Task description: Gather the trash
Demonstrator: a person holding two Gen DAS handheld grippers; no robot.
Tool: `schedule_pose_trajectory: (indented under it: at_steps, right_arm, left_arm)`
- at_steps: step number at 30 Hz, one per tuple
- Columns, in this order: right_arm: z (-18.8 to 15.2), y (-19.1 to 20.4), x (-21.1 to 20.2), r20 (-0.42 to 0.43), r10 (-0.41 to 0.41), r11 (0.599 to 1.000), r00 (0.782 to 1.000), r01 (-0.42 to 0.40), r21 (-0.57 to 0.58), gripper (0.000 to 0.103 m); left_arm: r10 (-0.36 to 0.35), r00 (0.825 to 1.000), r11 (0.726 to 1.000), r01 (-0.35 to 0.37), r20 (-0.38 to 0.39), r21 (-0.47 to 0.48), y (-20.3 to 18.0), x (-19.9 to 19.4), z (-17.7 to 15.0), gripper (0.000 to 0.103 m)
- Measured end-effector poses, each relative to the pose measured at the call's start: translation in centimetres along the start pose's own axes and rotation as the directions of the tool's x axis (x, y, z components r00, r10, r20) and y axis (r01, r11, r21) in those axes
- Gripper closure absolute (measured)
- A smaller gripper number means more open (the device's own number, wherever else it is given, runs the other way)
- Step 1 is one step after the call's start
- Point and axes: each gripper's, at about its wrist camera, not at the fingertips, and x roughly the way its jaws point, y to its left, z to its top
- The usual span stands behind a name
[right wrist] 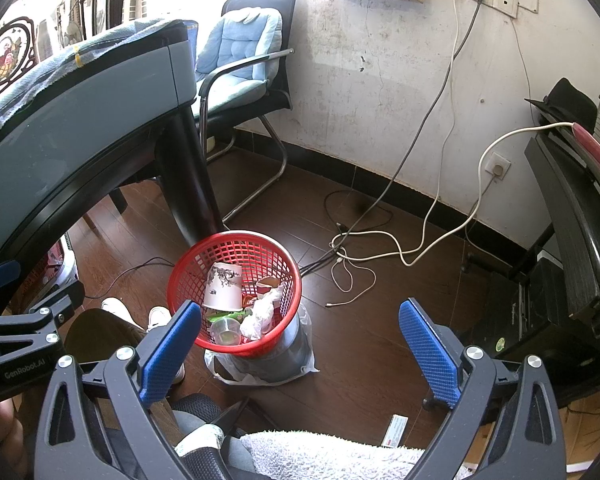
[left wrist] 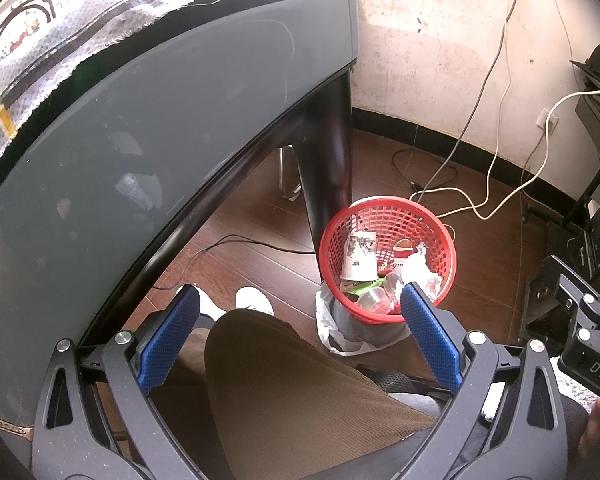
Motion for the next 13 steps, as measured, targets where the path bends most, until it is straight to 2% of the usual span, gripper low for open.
schedule_pose_trajectory:
  at_steps: [13]
  right_arm:
    - [0.07, -0.04, 0.04, -0.001, 0.001, 1.000, 1.000, -0.001, 0.000, 0.006]
  left_arm:
    - [0.014, 1.000, 1.000, -0.014, -0.005, -0.005, 0.38, 0.18, 0.11, 0.007]
